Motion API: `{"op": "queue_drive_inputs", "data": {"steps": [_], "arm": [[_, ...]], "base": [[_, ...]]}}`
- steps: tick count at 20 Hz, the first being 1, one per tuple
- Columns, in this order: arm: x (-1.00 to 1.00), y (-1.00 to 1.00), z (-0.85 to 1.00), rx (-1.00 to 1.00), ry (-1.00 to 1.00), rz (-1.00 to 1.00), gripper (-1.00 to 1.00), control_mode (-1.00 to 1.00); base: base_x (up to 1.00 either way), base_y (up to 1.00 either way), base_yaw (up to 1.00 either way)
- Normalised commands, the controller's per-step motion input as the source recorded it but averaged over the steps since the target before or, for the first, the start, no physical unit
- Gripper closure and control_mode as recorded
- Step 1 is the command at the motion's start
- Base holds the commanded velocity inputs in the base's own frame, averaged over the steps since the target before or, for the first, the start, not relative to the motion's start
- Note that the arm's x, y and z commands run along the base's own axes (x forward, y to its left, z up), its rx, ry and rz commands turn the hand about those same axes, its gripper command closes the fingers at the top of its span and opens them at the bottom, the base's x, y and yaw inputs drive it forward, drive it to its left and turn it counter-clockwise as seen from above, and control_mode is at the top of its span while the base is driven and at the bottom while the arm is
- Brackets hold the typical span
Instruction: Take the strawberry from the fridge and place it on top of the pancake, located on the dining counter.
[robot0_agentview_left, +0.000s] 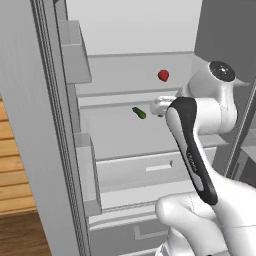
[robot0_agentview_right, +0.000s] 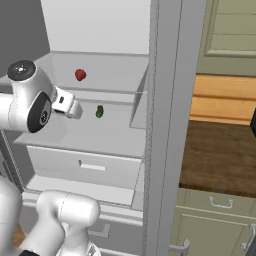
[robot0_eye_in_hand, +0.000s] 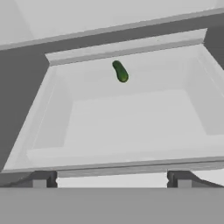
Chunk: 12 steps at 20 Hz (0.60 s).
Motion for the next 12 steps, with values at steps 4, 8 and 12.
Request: {"op": "queue_drive_inputs", "data": {"steps": [4,8,12], "arm": [[0.38,-0.18,0.78,0.0,-0.11,-0.06,-1.0,-1.0],[0.3,-0.38,0.34,0.0,-0.22,-0.03,-1.0,-1.0],[0.29,-0.06,0.26,0.0,-0.11,-0.04,-1.0,-1.0]], "base": [[0.0,0.0,0.0],[0.0,0.0,0.0],[0.0,0.0,0.0]]}}
